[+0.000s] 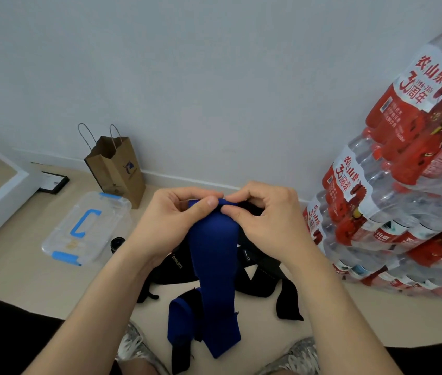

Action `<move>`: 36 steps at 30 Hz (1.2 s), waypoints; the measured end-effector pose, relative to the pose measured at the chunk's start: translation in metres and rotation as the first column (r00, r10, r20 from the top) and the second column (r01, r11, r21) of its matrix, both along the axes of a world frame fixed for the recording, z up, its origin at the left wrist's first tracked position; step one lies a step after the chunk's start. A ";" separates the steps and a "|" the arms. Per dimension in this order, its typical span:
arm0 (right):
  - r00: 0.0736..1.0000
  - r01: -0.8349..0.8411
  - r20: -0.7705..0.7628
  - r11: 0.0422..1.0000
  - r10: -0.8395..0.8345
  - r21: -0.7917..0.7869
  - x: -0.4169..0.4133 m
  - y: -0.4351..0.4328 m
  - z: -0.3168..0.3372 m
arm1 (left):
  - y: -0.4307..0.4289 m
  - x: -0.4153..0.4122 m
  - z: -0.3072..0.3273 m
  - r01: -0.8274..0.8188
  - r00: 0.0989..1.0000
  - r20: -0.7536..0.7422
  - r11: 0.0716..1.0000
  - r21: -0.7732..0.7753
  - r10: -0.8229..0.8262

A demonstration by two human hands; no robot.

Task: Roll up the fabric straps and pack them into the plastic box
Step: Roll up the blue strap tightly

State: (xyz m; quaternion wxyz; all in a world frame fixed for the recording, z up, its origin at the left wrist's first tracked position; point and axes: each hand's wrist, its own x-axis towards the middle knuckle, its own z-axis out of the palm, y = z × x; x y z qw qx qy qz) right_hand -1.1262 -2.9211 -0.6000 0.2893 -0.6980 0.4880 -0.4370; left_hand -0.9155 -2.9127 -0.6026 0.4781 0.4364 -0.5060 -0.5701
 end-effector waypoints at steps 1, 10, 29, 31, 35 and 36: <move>0.999 -0.031 0.031 0.998 0.029 0.061 -0.002 0.000 0.002 | 0.000 0.002 -0.001 0.002 1.000 0.019 1.000 -0.002 -0.002; 0.985 -0.049 -0.163 0.995 0.063 0.090 -0.003 -0.001 -0.003 | 0.001 0.001 0.000 0.021 0.989 0.146 1.000 0.017 -0.023; 0.968 -0.082 -0.228 0.991 0.104 0.103 -0.003 0.000 0.001 | 0.003 -0.005 0.007 0.008 0.991 0.133 1.000 -0.008 -0.007; 0.962 -0.074 -0.261 0.997 0.079 0.029 -0.004 0.000 0.000 | 0.003 -0.006 0.008 -0.023 0.996 0.089 1.000 0.012 0.022; 0.972 -0.087 -0.209 0.991 0.107 0.106 -0.012 -0.002 -0.002 | 0.004 -0.006 0.000 -0.071 0.981 0.179 0.997 -0.018 0.074; 0.980 -0.104 -0.153 0.981 0.129 0.162 -0.015 -0.003 -0.001 | 0.005 -0.005 -0.001 -0.050 0.982 0.183 0.999 -0.010 0.051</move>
